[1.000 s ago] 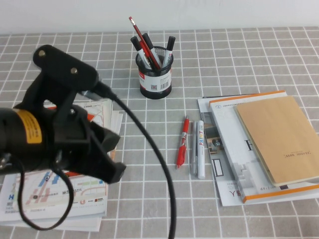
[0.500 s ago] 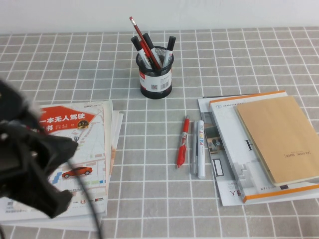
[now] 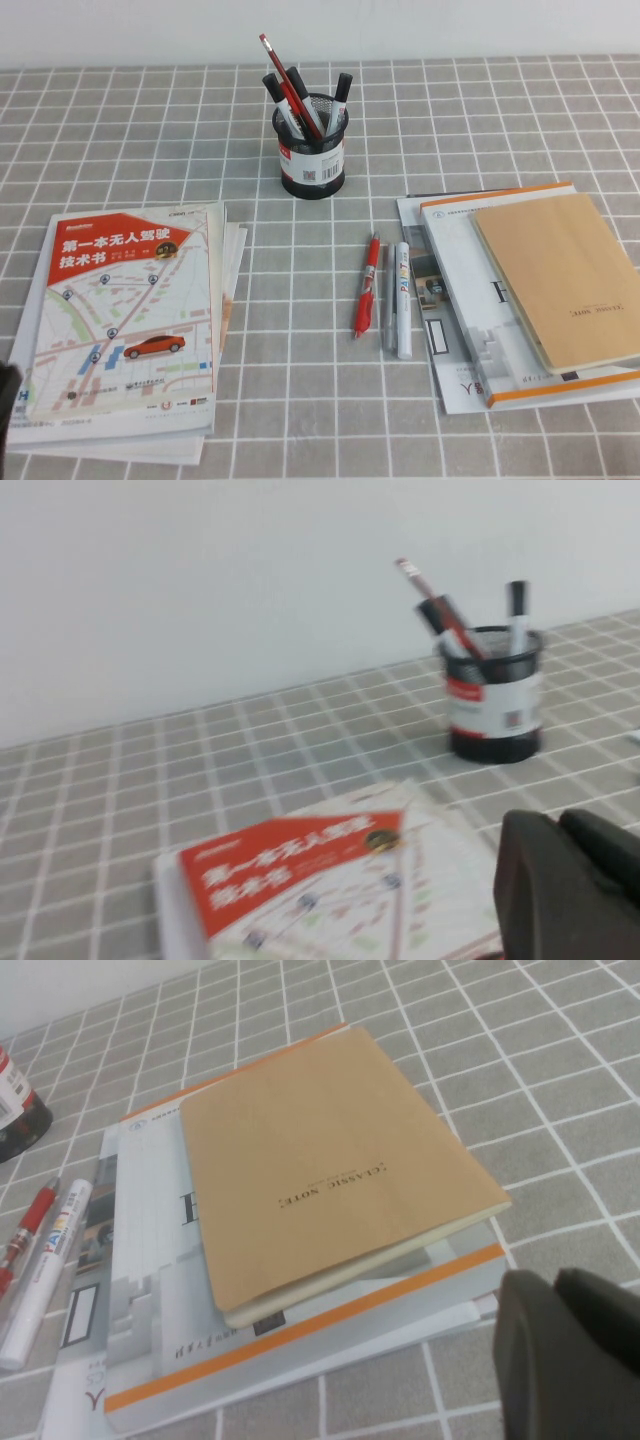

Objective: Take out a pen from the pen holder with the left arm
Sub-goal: 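Take a marker out of the pen holder and lay it on the table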

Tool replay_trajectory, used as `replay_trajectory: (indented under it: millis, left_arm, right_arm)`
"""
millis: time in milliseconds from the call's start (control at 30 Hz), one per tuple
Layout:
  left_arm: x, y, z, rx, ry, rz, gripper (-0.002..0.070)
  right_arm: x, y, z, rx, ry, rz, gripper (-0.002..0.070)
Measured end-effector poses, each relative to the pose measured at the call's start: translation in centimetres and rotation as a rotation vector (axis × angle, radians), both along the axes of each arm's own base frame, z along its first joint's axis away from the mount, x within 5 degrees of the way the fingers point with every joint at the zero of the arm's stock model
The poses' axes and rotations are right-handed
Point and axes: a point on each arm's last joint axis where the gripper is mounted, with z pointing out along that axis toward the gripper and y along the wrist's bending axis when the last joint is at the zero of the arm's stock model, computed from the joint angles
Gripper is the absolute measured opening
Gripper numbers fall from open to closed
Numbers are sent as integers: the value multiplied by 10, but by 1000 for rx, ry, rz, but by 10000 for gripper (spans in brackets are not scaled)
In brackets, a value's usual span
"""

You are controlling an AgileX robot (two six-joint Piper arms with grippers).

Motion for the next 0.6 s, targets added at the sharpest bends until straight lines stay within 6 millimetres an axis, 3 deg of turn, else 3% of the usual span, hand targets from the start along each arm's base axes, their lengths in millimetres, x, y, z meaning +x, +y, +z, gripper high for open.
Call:
replay_trajectory:
  millis: [100, 300, 600]
  left_arm:
    - [-7, 8, -19, -43, -8, 81, 0]
    - [-14, 18, -26, -102, 37, 228, 0]
    - [-18, 19, -46, -114, 256, 251, 0]
  right_arm:
    - [0, 0, 0, 0, 0, 0, -13]
    - [0, 0, 0, 0, 0, 0, -13]
    - [0, 0, 0, 0, 0, 0, -13]
